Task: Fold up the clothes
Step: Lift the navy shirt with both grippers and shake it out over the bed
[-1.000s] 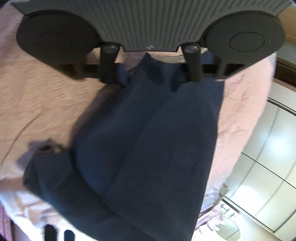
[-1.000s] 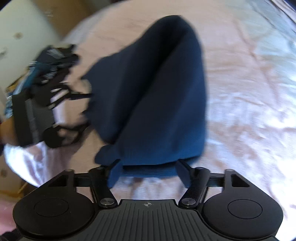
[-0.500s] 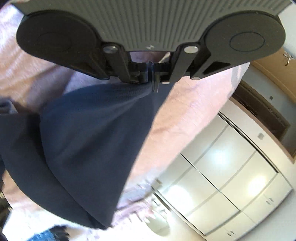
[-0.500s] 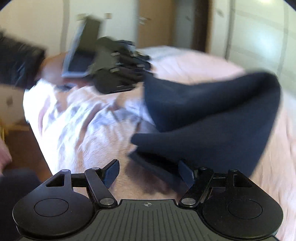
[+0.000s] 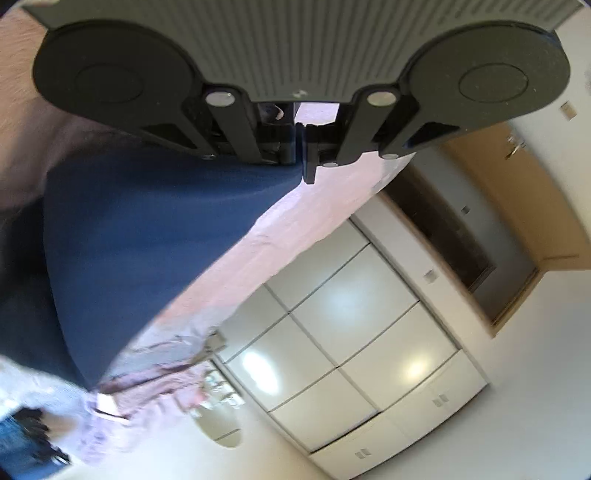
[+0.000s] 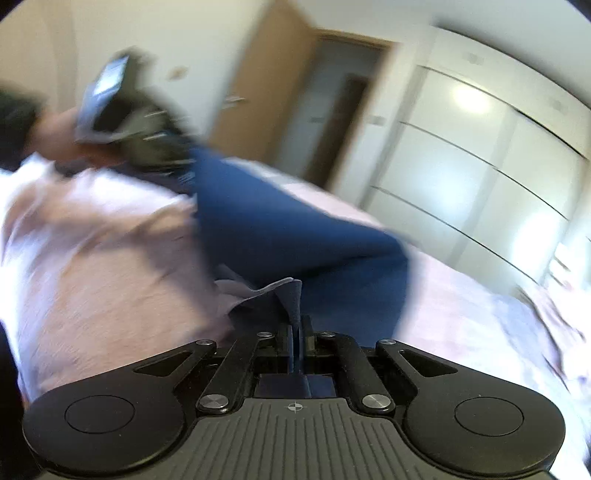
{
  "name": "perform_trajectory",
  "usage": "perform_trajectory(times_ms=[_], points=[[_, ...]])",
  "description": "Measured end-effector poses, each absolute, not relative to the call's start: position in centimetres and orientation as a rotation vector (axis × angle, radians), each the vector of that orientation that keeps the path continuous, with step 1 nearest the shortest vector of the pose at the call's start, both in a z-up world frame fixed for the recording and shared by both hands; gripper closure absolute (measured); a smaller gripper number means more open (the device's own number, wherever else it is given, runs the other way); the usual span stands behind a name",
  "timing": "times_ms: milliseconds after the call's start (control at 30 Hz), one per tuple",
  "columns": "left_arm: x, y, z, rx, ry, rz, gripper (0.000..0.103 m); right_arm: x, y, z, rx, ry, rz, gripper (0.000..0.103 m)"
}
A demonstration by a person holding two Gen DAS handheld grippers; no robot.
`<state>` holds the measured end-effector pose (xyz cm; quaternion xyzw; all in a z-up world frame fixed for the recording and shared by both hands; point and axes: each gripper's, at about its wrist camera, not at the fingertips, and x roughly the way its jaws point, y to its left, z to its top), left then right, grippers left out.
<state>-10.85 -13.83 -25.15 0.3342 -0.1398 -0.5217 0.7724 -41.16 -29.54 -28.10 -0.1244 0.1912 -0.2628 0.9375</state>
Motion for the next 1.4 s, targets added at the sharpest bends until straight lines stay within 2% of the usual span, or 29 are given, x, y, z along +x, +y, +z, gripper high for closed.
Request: perform_trajectory(times_ms=[267,567,733,967,1133,1167,1233,1300,1333,1400], points=[[-12.7,-8.6,-14.4,0.610,-0.356,-1.040,0.100,-50.8,-30.0,-18.5,-0.238,0.182,-0.741,0.103],[-14.2,-1.7,-5.1,0.580,-0.300,-1.047,0.100,-57.2,-29.0,-9.4,-0.276,-0.033,-0.873,0.103],[-12.2,-6.1,-7.8,0.712,-0.116,-1.116,0.100,-54.9,-35.4,-10.1,-0.216,0.086,-0.926,0.103],[-10.5,-14.6,-19.1,0.908,0.010,-1.159,0.099,-50.3,-46.8,-20.5,-0.006,0.461,-0.951,0.102],[-9.3,-20.7,-27.1,1.047,0.103,-1.184,0.100,-49.5,-47.8,-25.9,0.003,0.687,-0.926,0.102],[-9.0,-20.7,-27.2,1.039,0.113,-1.188,0.099,-49.8,-47.5,-26.9,-0.011,0.720,-0.926,0.101],[-8.6,-20.4,-27.2,1.013,0.131,-1.195,0.099,-50.8,-45.6,-28.8,-0.075,0.771,-0.915,0.086],[-8.1,-20.1,-27.1,0.986,0.148,-1.201,0.099,-51.8,-42.6,-30.3,-0.165,0.798,-0.874,0.037],[-8.2,-20.6,-27.3,0.990,0.145,-1.202,0.099,-52.0,-40.2,-30.8,-0.208,0.786,-0.820,0.033],[-8.3,-21.3,-27.7,0.998,0.143,-1.202,0.099,-52.6,-35.1,-31.6,-0.283,0.742,-0.691,0.032]])
